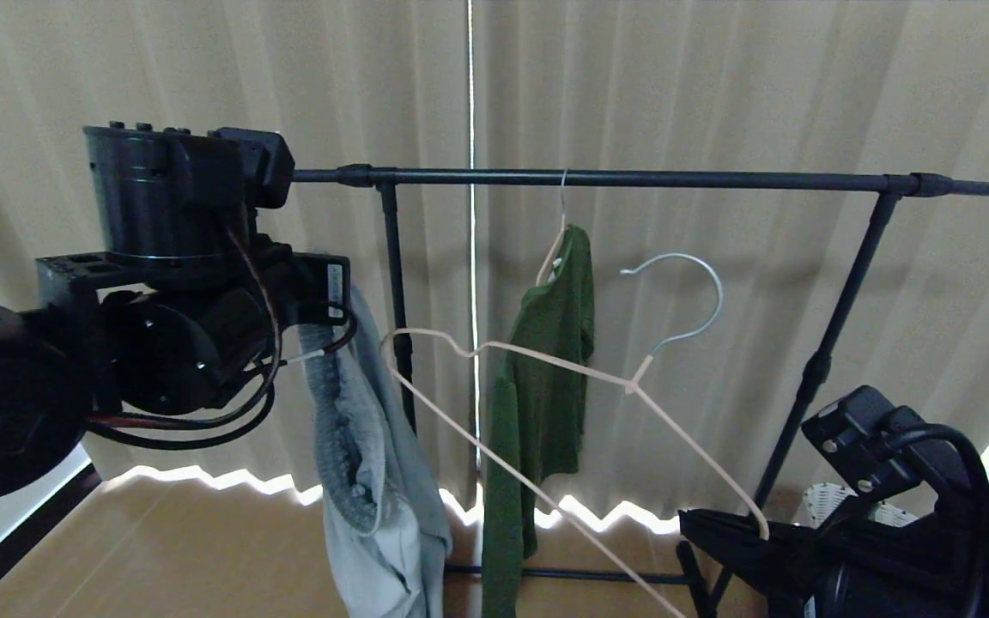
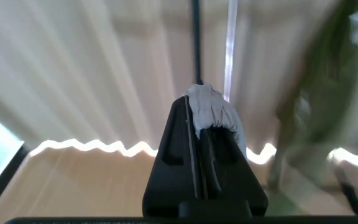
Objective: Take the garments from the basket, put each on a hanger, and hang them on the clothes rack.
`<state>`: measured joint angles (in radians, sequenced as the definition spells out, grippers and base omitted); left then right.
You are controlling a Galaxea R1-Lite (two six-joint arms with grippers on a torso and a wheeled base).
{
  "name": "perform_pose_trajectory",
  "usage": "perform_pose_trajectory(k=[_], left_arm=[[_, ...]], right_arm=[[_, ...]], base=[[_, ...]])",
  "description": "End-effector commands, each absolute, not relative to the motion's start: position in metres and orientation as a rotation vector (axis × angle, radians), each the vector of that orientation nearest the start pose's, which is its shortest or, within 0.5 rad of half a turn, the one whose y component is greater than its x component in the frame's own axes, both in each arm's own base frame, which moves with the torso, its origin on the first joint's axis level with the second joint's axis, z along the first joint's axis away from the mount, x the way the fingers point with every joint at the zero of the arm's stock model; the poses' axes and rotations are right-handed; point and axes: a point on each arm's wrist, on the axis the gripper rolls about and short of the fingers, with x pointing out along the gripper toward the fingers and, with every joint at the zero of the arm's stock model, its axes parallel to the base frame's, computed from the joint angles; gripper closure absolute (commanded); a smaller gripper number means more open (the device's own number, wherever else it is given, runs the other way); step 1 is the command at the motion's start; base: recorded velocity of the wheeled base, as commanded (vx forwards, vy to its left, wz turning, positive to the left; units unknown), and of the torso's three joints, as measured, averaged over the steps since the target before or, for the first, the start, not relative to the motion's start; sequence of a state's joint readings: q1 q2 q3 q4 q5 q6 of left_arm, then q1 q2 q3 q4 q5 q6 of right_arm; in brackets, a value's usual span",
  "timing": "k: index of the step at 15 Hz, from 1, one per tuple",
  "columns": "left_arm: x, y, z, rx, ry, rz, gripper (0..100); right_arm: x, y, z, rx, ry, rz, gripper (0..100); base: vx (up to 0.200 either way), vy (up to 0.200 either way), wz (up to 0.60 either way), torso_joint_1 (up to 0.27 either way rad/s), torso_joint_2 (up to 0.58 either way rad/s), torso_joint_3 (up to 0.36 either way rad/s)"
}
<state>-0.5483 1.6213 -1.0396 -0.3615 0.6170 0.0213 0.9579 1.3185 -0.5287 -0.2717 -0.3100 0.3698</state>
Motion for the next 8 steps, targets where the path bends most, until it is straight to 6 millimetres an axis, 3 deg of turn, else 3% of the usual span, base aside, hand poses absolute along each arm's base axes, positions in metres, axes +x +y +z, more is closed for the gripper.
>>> perform_pose_trajectory(k=[1, 8], left_arm=[[0.276, -0.154, 0.231, 0.156, 0.208, 0.071, 100], [0.271, -0.15, 0.234, 0.161, 0.202, 0.074, 100]], right_arm=[[0.111, 0.156, 0.168, 0.034, 0.542, 0.567, 100], [0.105, 0.141, 0.156, 0.064, 0.433, 0.546, 100]], base=[[0.0, 0.0, 0.0, 0.0, 0.0, 0.0], [0.0, 0.0, 0.0, 0.0, 0.0, 0.0]])
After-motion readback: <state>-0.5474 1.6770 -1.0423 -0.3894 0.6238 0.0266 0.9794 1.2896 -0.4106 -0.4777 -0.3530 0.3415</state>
